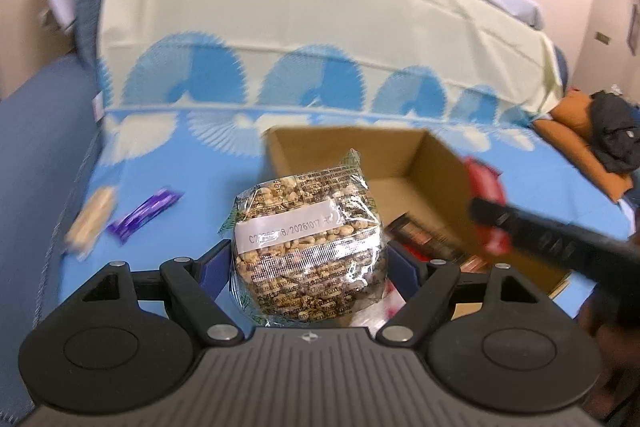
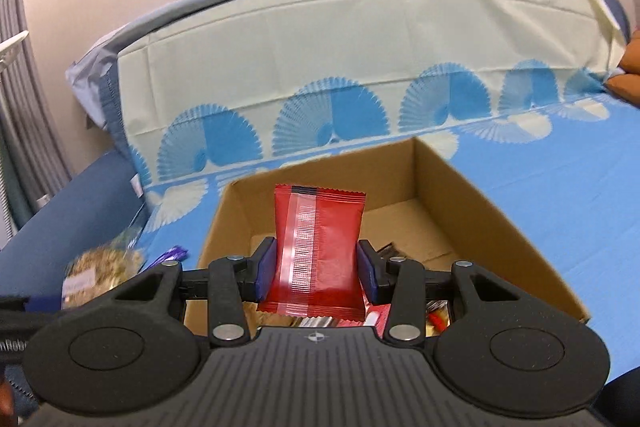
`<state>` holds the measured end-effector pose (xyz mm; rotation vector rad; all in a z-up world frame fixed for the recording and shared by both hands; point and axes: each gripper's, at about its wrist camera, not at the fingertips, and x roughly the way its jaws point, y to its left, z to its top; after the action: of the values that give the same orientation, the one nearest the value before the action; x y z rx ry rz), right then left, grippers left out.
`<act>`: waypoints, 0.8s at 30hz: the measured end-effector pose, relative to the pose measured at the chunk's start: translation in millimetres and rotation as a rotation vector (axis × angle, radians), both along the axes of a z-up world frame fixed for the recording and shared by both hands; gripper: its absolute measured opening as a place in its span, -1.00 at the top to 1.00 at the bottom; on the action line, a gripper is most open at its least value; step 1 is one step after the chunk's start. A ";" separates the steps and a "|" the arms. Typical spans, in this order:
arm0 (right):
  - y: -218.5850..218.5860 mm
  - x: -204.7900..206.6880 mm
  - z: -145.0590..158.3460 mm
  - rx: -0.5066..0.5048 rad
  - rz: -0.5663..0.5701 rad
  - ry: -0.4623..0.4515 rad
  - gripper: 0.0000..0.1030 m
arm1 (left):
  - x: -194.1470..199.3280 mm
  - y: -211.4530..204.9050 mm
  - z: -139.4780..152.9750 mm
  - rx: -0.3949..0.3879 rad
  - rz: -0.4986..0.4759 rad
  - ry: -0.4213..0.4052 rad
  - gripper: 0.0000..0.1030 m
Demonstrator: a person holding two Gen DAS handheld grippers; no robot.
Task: Organize snacks
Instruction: 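Carry the red packet and nut cake bag over the box with both tools, then open both grippers to drop the red packet and nut cake bag into the box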
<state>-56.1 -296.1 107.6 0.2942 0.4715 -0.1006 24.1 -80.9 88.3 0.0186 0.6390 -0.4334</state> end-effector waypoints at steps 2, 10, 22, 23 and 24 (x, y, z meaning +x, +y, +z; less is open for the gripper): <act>-1.5 -2.1 1.0 -0.014 -0.014 -0.015 0.14 | 2.4 -16.9 7.4 -0.006 -0.024 -0.019 -0.63; -10.6 -9.0 3.8 -0.033 -0.074 -0.057 0.14 | 15.6 -59.9 27.5 -0.030 -0.069 -0.067 -0.63; -16.5 -8.8 3.2 -0.021 -0.126 -0.067 0.14 | 32.2 -75.7 41.8 -0.065 -0.070 -0.087 -0.63; -17.0 -8.5 3.4 -0.021 -0.129 -0.068 0.14 | 34.1 -76.7 42.9 -0.068 -0.069 -0.087 -0.63; -16.7 -8.7 3.2 -0.022 -0.131 -0.069 0.14 | 36.2 -78.1 44.1 -0.070 -0.068 -0.088 -0.63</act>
<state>-64.7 -312.8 110.8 0.3061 0.3818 -0.2227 60.3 -158.9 132.4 -0.0076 0.5375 -0.5177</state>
